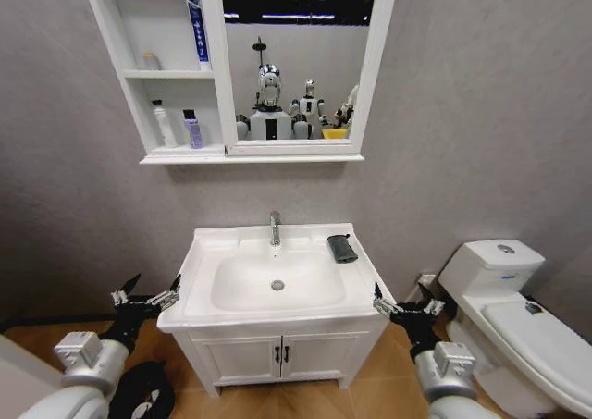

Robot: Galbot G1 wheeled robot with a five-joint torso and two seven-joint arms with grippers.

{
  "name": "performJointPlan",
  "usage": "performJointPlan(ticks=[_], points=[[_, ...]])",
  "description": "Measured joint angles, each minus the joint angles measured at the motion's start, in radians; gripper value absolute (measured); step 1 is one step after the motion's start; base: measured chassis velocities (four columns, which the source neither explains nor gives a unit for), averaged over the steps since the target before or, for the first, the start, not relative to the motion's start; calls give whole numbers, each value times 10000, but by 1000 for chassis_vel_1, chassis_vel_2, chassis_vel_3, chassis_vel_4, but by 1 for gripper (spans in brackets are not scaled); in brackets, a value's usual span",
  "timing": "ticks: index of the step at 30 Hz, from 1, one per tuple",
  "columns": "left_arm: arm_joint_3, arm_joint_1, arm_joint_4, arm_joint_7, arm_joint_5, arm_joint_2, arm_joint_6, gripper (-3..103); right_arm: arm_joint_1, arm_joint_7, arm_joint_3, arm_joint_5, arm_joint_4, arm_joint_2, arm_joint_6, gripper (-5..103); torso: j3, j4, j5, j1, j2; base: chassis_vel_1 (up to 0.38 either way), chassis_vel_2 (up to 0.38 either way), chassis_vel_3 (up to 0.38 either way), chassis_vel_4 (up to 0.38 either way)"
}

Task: Move facial cleanser and shampoo from washbasin to cabinet, then wipe washbasin with towel.

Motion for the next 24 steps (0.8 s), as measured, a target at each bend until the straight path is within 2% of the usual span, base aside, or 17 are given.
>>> performJointPlan(ticks=[10,24], points=[[82,75,-109,41,81,-238,-51,100,-2,-39,-23,10,-6,-34,-4,100,0,1,0,0,0,152,-144,-143,155],[365,99,-308,45,329,-491,2,100,118,-127,-65,128,-9,-110,-99,100,0,0,-1,-1,1,206,-218,-206,208]])
